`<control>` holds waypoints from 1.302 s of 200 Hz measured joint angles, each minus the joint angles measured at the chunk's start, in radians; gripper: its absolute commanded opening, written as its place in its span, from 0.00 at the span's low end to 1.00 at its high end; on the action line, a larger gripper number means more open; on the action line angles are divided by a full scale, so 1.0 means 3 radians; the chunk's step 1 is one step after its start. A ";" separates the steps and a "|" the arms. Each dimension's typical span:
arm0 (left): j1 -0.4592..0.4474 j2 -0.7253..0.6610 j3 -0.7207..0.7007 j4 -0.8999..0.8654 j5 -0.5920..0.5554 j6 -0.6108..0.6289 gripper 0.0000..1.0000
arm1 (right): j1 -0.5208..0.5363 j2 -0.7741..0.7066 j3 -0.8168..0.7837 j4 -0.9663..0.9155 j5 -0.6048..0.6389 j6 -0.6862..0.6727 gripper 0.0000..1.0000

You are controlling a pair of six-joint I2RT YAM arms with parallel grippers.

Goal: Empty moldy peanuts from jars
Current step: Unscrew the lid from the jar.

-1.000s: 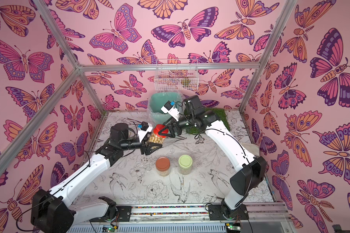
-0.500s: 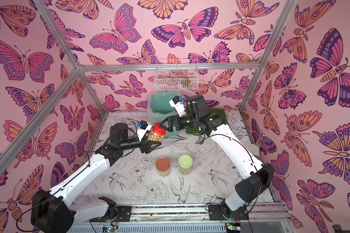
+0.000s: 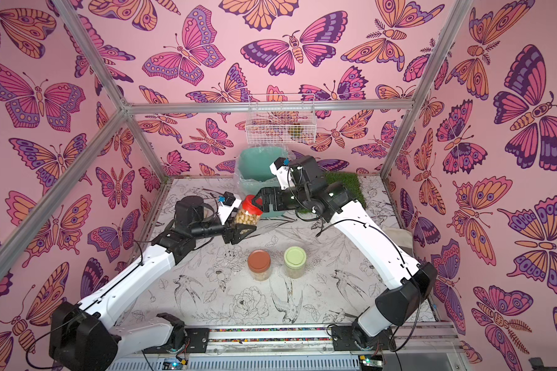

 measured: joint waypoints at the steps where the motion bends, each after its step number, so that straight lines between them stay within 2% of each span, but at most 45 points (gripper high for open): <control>1: 0.0000 0.0000 0.0000 -0.0001 0.0000 0.0000 0.00 | 0.0001 0.0003 0.0001 0.0001 -0.0003 0.0001 0.99; 61: 0.0000 0.0000 -0.0004 -0.0027 -0.0011 0.0036 0.00 | 0.0072 0.0237 0.0192 0.0023 -0.0093 0.0037 1.00; 82: 0.0000 0.0000 -0.0004 -0.0028 -0.0013 0.0038 0.00 | 0.0092 0.0313 0.0230 -0.0014 -0.0090 0.0034 0.95; 103: 0.0000 0.0000 -0.0004 -0.0029 -0.0013 0.0047 0.00 | 0.0116 0.0343 0.0239 -0.0036 -0.0088 0.0033 0.86; 169: 0.0000 0.0001 -0.0004 -0.0041 -0.0014 0.0071 0.00 | 0.0130 0.0366 0.0277 -0.0066 -0.0153 -0.0090 0.45; 185: -0.0001 0.0000 -0.0004 -0.0046 0.0001 0.0097 0.00 | 0.0085 0.0366 0.0277 -0.0081 -0.0264 -0.0256 0.36; 199: -0.0003 0.0000 -0.0004 -0.0045 0.0037 0.0112 0.00 | 0.0034 0.0367 0.0276 -0.0103 -0.0418 -0.0450 0.32; 233: -0.0005 0.0000 -0.0004 -0.0051 0.0145 0.0148 0.00 | -0.0089 0.0360 0.0207 -0.0108 -0.0861 -0.1113 0.27; 260: -0.0008 0.0000 -0.0004 -0.0130 0.0235 0.0221 0.00 | -0.0135 0.0326 0.0093 -0.0079 -0.1127 -0.1671 0.27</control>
